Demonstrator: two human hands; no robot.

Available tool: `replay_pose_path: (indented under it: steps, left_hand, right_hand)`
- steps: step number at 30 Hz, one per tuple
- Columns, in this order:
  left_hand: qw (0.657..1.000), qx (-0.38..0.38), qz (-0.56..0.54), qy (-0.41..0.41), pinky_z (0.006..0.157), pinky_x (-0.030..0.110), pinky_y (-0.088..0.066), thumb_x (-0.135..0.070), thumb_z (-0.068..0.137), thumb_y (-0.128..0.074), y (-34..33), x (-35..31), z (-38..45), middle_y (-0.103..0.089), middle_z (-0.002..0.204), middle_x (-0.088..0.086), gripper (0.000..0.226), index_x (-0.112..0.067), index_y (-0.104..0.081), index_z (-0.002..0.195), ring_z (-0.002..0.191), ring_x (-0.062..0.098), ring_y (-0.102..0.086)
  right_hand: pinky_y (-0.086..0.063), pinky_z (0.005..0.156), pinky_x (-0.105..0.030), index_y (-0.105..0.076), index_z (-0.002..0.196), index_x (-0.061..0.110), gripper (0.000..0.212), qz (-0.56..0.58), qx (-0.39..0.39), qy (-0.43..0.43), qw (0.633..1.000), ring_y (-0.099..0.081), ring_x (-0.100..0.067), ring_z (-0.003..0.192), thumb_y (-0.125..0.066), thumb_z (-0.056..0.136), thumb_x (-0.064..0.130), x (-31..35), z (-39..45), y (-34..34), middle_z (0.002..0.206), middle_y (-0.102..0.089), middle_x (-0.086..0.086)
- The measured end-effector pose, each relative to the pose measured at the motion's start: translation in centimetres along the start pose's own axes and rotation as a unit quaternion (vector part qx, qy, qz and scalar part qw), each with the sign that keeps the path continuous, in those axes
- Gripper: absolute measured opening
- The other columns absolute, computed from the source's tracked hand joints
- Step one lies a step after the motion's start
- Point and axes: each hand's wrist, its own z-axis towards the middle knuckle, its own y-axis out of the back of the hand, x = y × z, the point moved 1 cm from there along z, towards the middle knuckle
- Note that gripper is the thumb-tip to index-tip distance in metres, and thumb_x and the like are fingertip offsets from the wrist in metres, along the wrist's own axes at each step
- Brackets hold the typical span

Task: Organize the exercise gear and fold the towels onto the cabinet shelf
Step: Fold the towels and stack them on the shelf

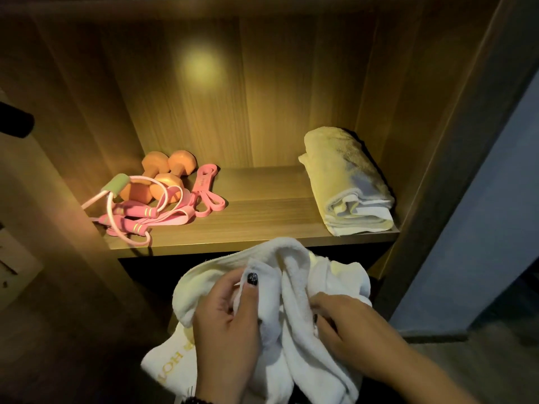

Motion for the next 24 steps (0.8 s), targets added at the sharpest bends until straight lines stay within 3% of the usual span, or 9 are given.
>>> replay_pose_path:
  steps: [3,6,8,10,12,14,17,20,24]
  left_hand:
    - [0.999,-0.009,-0.025,0.02,0.074,0.036,-0.057,-0.018,0.089,-0.061,0.2,-0.6,0.2,-0.072,0.094,-0.02,0.032,-0.049,-0.07,0.093,0.089,0.003,-0.067]
    - [0.999,0.002,-0.042,0.014,0.061,0.018,-0.052,-0.009,0.091,-0.061,0.6,-0.9,0.2,-0.072,0.086,-0.02,0.046,-0.054,-0.069,0.091,0.072,-0.005,-0.064]
    - [0.999,0.019,-0.03,-0.005,0.047,0.015,-0.042,-0.002,0.089,-0.06,1.0,-1.1,0.0,-0.07,0.07,-0.007,0.048,-0.048,-0.073,0.088,0.052,0.001,-0.053]
    - [0.999,0.037,-0.02,-0.016,0.049,0.015,-0.045,0.002,0.085,-0.063,1.0,-1.4,-0.1,-0.071,0.067,-0.005,0.045,-0.042,-0.075,0.086,0.052,0.003,-0.056]
    - [0.999,0.043,-0.014,-0.024,0.062,0.014,-0.052,0.002,0.08,-0.069,1.0,-1.7,-0.1,-0.074,0.075,-0.011,0.04,-0.037,-0.077,0.084,0.069,0.002,-0.068]
    - [0.998,0.036,-0.039,-0.017,0.066,0.014,-0.053,-0.002,0.071,-0.078,0.9,-1.9,-0.1,-0.075,0.075,-0.008,0.031,-0.032,-0.078,0.078,0.073,0.004,-0.071]
    - [0.993,0.023,-0.115,0.019,0.059,0.016,-0.053,-0.023,0.057,-0.079,1.1,-2.2,0.0,-0.075,0.07,0.001,0.016,-0.024,-0.078,0.073,0.064,0.009,-0.069]
    - [0.969,0.036,-0.222,0.104,0.043,0.019,-0.045,-0.027,0.058,-0.074,1.8,-2.3,-0.2,-0.065,0.06,0.007,0.018,-0.014,-0.074,0.07,0.052,0.016,-0.054]
    - [0.92,0.066,-0.357,0.147,0.047,0.024,-0.05,-0.01,0.079,-0.067,2.4,-3.2,-0.3,-0.059,0.072,0.02,0.01,-0.012,-0.071,0.071,0.058,0.022,-0.057]
  right_hand:
    - [-0.04,0.06,-0.015,-0.062,0.103,0.031,0.02,0.07,0.089,0.024,0.993,-0.055,0.003,0.075,-0.047,0.091,0.025,0.0,0.6,2.6,0.078,-0.059,0.019]
    - [-0.028,0.05,-0.022,-0.051,0.095,0.025,0.009,-0.1,0.146,0.073,0.981,-0.055,-0.011,0.076,-0.052,0.087,0.027,0.5,0.6,3.5,0.085,-0.059,0.006]
    - [-0.027,0.05,-0.025,-0.057,0.081,0.025,0.014,-0.301,0.068,0.147,0.94,-0.06,-0.018,0.07,-0.066,0.08,0.036,1.0,0.8,3.5,0.075,-0.062,0.0]
    - [-0.033,0.052,-0.024,-0.06,0.062,0.027,0.023,-0.379,-0.035,0.214,0.9,-0.056,-0.012,0.055,-0.078,0.068,0.041,1.8,0.9,4.7,0.057,-0.057,0.006]
    - [-0.034,0.059,-0.027,-0.063,0.066,0.024,0.019,-0.307,-0.112,0.301,0.896,-0.05,-0.015,0.064,-0.073,0.08,0.032,2.7,0.8,6.7,0.065,-0.055,0.005]
    - [-0.03,0.069,-0.027,-0.068,0.075,0.015,0.019,-0.224,-0.17,0.348,0.894,-0.048,-0.019,0.075,-0.062,0.091,0.022,4.0,0.6,8.6,0.081,-0.057,-0.003]
    - [-0.043,0.082,-0.035,-0.071,0.082,0.006,0.029,-0.138,-0.2,0.375,0.895,-0.058,-0.025,0.086,-0.051,0.099,0.019,7.1,-1.0,9.3,0.091,-0.063,-0.009]
    - [-0.045,0.094,-0.039,-0.07,0.083,0.006,0.027,-0.033,-0.189,0.406,0.893,-0.062,-0.025,0.087,-0.05,0.1,0.014,10.2,-3.2,8.6,0.088,-0.062,-0.008]
    - [-0.048,0.069,-0.033,-0.069,0.08,0.002,0.012,0.151,-0.216,0.352,0.898,-0.056,-0.018,0.074,-0.068,0.088,0.011,11.1,-2.1,8.2,0.079,-0.055,-0.007]
